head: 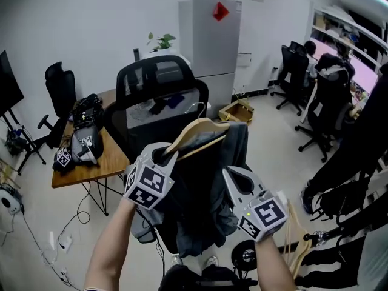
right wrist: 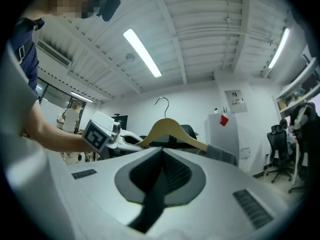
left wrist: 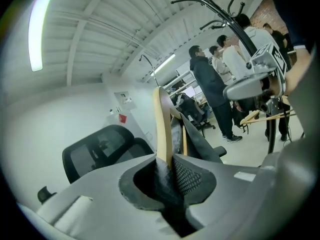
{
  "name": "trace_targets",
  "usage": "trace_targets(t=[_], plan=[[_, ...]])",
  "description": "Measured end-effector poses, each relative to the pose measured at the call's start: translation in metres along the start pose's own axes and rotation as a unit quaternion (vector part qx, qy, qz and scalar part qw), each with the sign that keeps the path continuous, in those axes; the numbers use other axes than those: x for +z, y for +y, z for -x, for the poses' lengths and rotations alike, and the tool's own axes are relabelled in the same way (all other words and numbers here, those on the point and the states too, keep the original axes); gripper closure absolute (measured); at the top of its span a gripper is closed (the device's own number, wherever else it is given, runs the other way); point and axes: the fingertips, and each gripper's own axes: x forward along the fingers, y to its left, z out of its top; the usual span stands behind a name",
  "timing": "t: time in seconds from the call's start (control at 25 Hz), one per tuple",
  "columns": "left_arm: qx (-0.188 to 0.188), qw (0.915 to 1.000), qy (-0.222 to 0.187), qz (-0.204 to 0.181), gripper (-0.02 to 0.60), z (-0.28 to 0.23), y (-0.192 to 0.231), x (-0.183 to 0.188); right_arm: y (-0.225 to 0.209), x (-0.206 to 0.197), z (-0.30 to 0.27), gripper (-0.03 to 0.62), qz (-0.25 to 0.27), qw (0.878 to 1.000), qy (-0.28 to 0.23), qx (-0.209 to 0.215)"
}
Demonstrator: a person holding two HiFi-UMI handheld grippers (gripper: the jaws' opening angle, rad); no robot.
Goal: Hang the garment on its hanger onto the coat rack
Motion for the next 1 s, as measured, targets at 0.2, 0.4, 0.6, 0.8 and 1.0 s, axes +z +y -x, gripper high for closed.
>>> trace_targets(t=[0.2, 0.4, 0.6, 0.8, 1.0], plan=[[-0.024, 0.9984, -0.045, -0.023, 0.517, 0.024, 0.010, 0.054, 0.009, 0.037, 0.020, 0.592, 0.034, 0.998, -0.018, -0.043], [-0.069, 0.9909, -0.110, -0.034, 0.517, 0.055, 0.019, 0.102, 0.036, 0.079, 0.047, 0.592, 0.076, 0.990, -0.035, -0.116], [-0.114, 0.9749, -0.181, -0.062, 0.517, 0.109, 0.030, 0.155, 0.079, 0.121, 0.071, 0.592, 0.105, 0.977, -0.045, -0.179], [-0.164, 0.9508, -0.246, -0.091, 0.515, 0.153, 0.017, 0.210, 0.113, 0.180, 0.112, 0.592, 0.151, 0.957, -0.060, -0.239], [-0.212, 0.9210, -0.303, -0.122, 0.515, 0.197, -0.009, 0.261, 0.138, 0.222, 0.165, 0.592, 0.181, 0.937, -0.076, -0.288]])
